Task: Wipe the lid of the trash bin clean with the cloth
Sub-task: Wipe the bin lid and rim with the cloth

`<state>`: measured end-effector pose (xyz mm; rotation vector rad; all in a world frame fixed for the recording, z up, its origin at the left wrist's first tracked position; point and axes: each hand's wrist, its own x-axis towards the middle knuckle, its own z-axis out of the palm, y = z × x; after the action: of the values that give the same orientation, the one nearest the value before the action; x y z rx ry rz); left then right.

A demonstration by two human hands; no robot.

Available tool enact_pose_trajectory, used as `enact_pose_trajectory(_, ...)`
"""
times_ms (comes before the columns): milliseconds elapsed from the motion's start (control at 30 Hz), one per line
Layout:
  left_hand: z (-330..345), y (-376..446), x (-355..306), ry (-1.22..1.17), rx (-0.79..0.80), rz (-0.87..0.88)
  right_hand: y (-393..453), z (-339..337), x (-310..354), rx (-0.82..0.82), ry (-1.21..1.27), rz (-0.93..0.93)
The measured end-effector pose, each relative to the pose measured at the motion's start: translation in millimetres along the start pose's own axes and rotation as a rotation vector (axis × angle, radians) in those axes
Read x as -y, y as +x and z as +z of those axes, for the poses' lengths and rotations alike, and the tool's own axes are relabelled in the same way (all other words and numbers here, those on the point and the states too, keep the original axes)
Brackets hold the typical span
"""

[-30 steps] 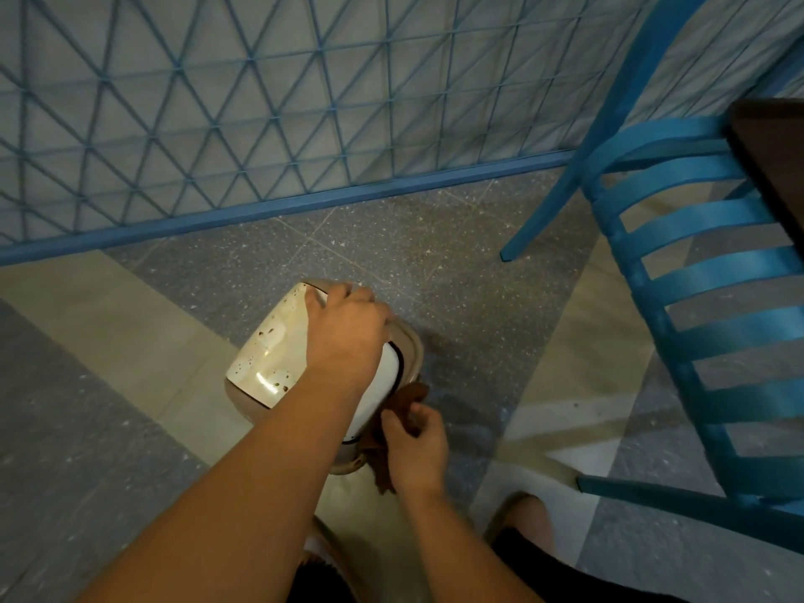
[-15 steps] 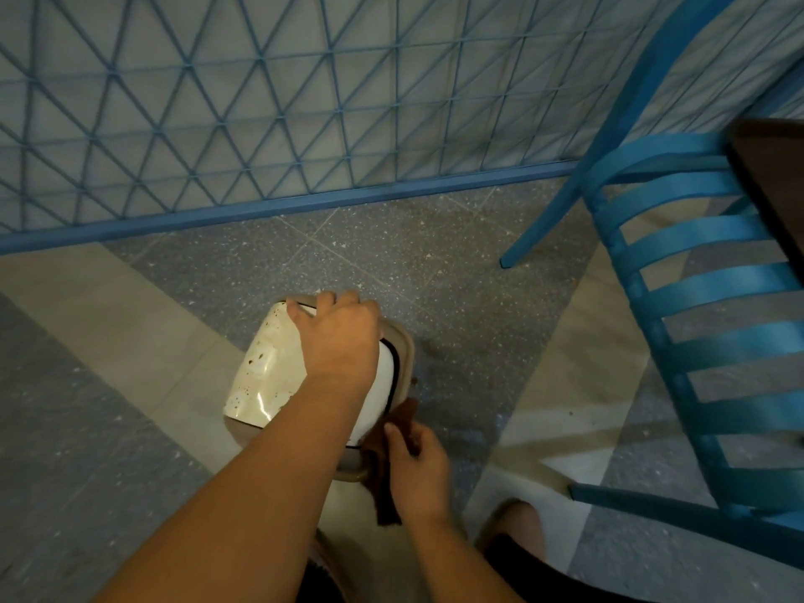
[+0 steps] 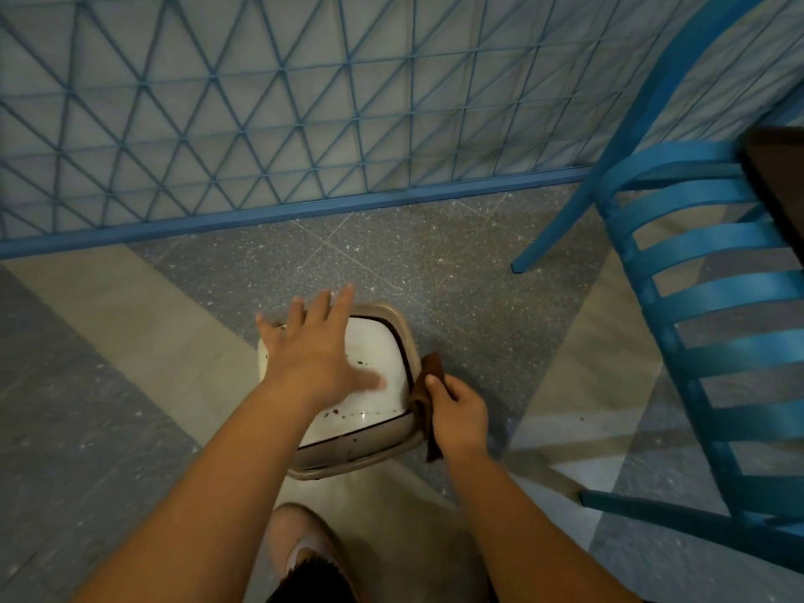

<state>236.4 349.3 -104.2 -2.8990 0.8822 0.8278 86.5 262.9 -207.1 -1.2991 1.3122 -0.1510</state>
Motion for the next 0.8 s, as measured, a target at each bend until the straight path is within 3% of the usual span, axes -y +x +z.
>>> enact_pose_trajectory(133,24.8,-32.4,17.0,0.197,0.041,0.038,-14.5,-11.5,-15.8,0.003,0.081,0.018)
enact_pose_trajectory(333,30.6,-24.8,19.0,0.128,-0.012,0.056,-28.8,-13.5,-30.2,0.114,0.174,0.036)
enact_pose_trajectory(433,32.2,-22.6,20.0,0.105,-0.025,0.079,-8.9,-9.8,-10.6,0.062,0.028,-0.043)
enact_pose_trajectory(633,33.8,-19.5,19.4,0.072,-0.063,0.065,28.1,13.7,39.8,0.036,-0.582,-0.247)
enact_pose_trajectory(800,35.6,-19.6,15.6,0.057,-0.059,0.023,20.6,2.8,22.9,0.035,-0.572,-0.258)
